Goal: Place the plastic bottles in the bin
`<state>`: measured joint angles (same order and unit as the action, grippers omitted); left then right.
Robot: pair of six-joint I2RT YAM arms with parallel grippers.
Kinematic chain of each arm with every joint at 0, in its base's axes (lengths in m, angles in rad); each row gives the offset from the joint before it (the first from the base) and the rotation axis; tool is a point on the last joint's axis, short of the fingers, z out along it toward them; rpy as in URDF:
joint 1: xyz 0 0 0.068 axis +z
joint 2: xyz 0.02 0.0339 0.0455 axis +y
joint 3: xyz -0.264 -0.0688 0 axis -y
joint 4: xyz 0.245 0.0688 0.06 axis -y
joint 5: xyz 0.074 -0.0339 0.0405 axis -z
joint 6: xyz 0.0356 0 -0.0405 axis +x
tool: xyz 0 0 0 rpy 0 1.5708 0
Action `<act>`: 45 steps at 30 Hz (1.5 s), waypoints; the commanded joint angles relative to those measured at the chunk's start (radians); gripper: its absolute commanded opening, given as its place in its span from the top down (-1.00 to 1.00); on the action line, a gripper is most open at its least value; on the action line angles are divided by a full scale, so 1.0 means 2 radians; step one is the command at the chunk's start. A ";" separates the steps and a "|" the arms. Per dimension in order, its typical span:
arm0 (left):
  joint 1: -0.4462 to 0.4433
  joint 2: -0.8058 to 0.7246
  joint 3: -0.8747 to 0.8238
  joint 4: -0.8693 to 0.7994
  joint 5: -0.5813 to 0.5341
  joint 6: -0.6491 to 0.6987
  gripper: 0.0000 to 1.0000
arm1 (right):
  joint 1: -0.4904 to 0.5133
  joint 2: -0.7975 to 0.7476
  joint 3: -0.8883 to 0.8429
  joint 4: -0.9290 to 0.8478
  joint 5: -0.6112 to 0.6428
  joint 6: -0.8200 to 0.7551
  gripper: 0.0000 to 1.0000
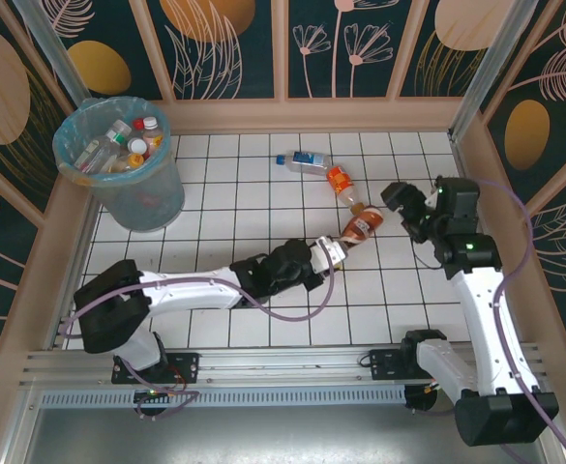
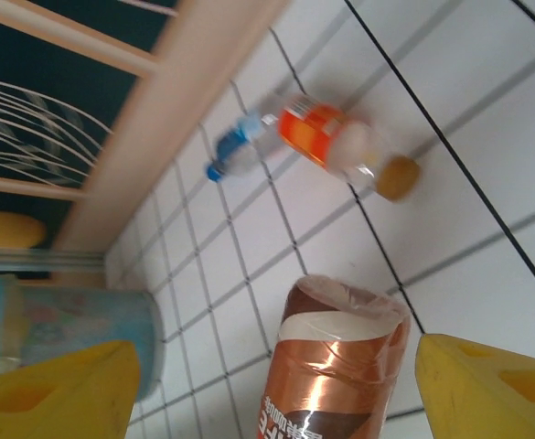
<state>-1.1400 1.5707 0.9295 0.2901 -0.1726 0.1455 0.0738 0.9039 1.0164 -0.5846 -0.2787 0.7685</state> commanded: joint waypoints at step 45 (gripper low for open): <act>0.681 -0.139 0.320 -0.380 0.171 -0.264 0.63 | 0.102 0.100 0.041 0.103 -0.037 -0.008 -0.55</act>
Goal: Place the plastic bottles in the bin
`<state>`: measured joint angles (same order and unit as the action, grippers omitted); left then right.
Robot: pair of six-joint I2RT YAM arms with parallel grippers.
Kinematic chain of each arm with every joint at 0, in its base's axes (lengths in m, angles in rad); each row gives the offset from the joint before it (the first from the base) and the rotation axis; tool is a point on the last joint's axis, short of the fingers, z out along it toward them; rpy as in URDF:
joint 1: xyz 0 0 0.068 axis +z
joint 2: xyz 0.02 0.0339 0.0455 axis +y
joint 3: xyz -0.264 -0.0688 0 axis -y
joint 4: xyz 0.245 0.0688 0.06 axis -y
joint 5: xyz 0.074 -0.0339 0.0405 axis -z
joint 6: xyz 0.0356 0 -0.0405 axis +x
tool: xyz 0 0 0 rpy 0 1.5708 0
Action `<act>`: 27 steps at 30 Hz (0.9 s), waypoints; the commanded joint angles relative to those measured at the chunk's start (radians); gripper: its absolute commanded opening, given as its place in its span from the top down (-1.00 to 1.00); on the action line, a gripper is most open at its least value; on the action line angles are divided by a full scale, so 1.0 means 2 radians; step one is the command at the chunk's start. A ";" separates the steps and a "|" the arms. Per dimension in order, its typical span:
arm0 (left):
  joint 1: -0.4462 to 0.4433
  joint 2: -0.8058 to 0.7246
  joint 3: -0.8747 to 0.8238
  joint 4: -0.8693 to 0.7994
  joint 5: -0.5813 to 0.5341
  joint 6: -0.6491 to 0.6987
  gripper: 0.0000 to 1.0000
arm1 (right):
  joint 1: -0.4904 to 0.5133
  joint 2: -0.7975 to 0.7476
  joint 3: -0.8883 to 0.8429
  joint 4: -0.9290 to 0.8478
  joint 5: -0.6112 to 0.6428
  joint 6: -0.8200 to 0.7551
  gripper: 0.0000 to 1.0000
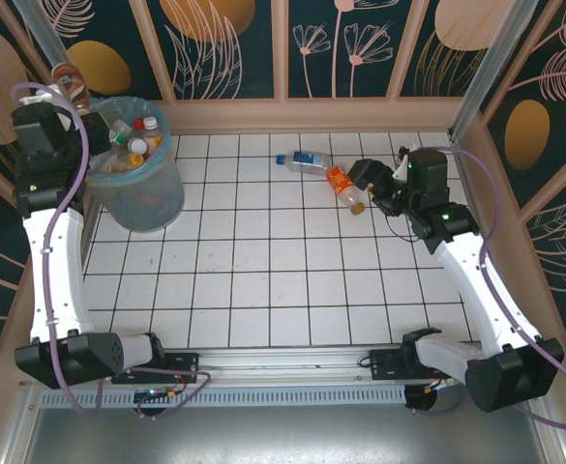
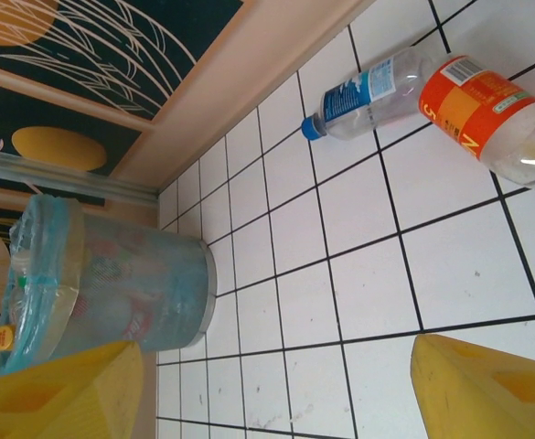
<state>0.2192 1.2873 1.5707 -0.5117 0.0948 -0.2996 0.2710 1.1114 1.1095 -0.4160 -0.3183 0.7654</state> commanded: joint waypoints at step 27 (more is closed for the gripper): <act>0.086 0.075 0.026 -0.094 0.197 0.029 0.67 | -0.001 -0.007 -0.032 0.036 -0.063 -0.025 -0.55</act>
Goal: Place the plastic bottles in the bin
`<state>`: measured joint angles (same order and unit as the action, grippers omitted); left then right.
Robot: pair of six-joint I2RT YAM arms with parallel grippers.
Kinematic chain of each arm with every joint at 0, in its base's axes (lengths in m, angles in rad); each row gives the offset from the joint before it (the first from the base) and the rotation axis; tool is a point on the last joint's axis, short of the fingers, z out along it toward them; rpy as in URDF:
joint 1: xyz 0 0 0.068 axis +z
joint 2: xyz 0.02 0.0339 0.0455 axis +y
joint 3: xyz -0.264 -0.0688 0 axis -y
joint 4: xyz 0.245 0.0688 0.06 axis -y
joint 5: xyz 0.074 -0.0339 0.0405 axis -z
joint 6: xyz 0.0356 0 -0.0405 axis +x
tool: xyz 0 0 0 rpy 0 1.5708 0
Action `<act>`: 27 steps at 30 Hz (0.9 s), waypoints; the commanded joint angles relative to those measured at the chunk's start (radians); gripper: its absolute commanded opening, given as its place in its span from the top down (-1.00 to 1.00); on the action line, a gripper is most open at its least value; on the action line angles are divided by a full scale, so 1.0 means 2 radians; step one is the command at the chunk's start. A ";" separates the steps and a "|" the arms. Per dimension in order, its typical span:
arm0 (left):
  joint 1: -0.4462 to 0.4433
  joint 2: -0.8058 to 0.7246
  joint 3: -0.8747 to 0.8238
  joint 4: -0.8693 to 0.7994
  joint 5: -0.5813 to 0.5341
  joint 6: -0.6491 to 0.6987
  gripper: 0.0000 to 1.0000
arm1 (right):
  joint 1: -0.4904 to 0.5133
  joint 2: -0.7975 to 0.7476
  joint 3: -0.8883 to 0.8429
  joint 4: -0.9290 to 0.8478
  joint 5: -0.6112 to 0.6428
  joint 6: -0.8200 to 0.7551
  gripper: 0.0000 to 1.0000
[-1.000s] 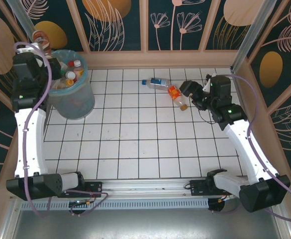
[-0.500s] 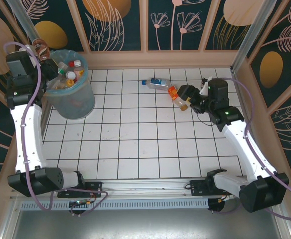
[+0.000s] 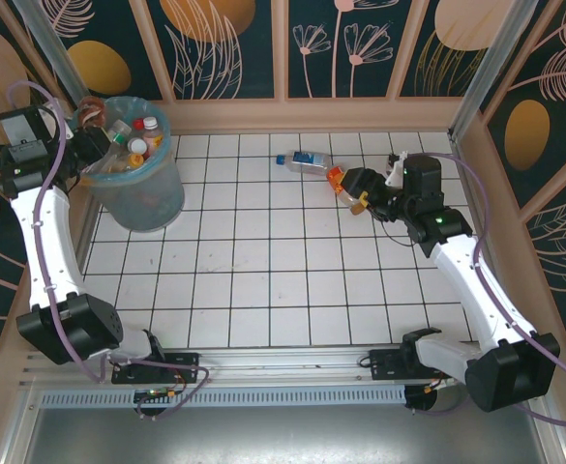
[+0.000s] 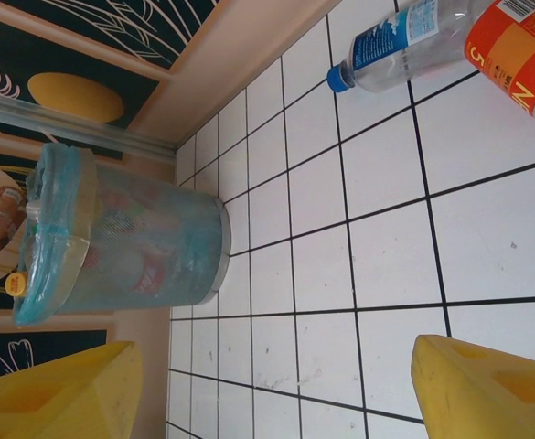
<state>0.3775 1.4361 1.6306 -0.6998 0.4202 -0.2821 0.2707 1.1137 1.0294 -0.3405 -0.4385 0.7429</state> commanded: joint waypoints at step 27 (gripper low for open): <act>0.070 0.031 0.074 -0.006 0.027 0.060 -0.44 | 0.067 0.005 0.008 0.006 0.036 0.001 -0.54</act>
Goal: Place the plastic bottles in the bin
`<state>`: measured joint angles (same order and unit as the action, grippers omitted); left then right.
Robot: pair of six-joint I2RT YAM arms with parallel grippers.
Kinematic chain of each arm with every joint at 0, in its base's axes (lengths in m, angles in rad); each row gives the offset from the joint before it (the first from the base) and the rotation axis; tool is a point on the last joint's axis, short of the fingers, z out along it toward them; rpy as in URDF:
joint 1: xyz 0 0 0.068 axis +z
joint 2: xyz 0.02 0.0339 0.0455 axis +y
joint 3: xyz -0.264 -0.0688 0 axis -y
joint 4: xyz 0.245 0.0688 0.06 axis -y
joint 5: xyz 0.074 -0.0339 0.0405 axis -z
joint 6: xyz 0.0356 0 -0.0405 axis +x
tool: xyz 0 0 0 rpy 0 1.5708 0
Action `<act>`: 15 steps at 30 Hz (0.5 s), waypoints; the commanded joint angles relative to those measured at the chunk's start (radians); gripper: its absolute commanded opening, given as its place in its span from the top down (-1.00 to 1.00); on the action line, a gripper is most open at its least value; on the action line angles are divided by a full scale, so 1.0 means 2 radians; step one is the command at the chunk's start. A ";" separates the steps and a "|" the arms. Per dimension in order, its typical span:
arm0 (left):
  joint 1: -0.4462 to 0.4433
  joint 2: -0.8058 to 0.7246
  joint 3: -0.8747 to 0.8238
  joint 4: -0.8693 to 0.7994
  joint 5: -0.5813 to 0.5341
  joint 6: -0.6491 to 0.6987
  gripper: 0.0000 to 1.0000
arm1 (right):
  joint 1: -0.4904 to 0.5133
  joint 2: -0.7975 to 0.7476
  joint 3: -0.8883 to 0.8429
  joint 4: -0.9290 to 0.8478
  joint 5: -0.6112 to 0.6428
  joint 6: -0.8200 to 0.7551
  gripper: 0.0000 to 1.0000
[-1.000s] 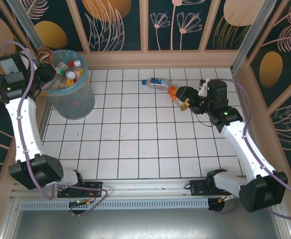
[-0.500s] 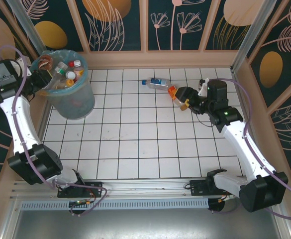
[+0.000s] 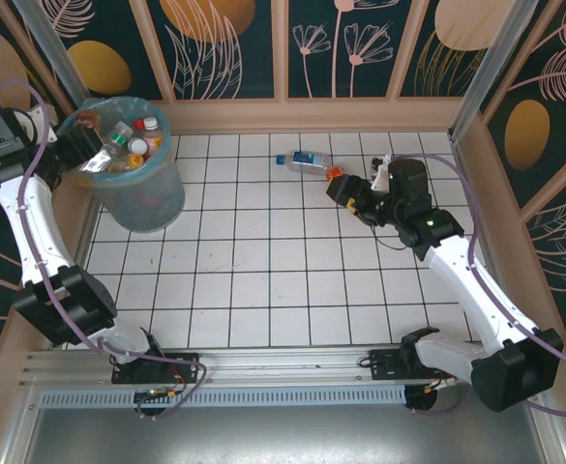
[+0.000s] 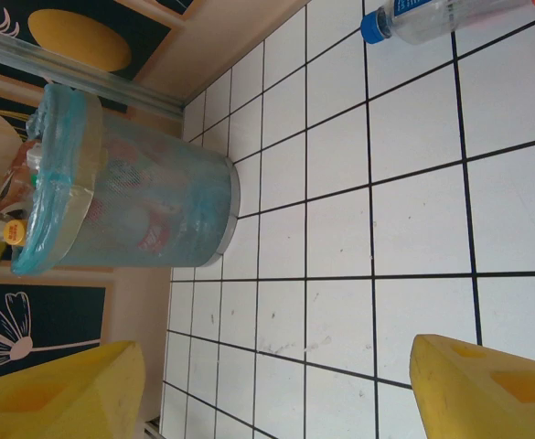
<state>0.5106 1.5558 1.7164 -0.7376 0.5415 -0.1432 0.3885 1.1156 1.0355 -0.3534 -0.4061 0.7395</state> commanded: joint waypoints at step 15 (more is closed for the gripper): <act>0.003 -0.021 -0.023 0.040 -0.049 -0.029 0.23 | 0.033 0.017 0.004 0.023 0.048 0.012 -0.53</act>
<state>0.5125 1.4647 1.6920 -0.6548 0.4709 -0.2100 0.4393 1.1481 1.0355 -0.3389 -0.3424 0.7471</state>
